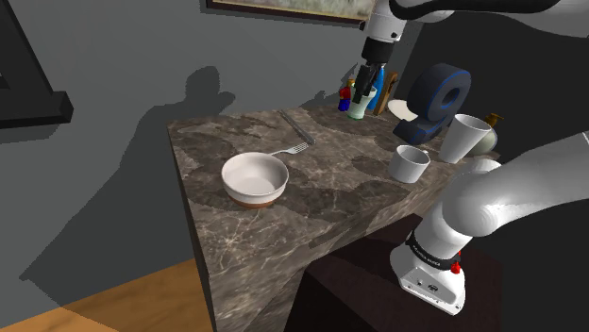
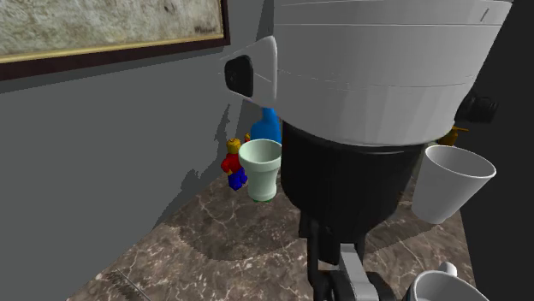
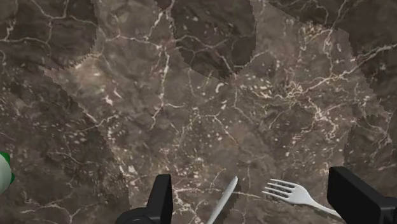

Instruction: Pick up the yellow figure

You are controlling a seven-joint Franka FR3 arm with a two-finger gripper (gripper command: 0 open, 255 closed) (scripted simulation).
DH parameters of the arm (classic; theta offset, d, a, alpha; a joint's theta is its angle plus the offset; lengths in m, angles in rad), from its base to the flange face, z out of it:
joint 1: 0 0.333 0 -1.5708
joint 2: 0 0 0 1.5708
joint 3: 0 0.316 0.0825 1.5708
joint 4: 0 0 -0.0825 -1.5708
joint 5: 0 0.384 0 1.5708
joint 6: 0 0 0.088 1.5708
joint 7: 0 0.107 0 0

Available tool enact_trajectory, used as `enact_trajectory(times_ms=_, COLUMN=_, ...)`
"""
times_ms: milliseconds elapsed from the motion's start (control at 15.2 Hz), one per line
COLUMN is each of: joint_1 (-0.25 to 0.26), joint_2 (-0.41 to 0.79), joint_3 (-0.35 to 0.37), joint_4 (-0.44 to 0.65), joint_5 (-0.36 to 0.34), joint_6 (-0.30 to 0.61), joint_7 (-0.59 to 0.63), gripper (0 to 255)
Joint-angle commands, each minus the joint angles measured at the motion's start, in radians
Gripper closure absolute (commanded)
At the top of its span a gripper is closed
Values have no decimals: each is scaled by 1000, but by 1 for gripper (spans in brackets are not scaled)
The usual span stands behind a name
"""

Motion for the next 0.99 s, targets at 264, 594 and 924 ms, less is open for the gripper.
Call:
enact_trajectory(times_ms=264, joint_1=-27, joint_2=163, joint_3=-106, joint_4=122, joint_5=-19, joint_6=42, joint_7=-134, gripper=0)
enact_trajectory(times_ms=594, joint_1=-44, joint_2=327, joint_3=-185, joint_4=268, joint_5=1, joint_6=56, joint_7=-246, gripper=0)
enact_trajectory(times_ms=924, joint_1=-72, joint_2=511, joint_3=-254, joint_4=449, joint_5=56, joint_6=45, joint_7=-363, gripper=0)
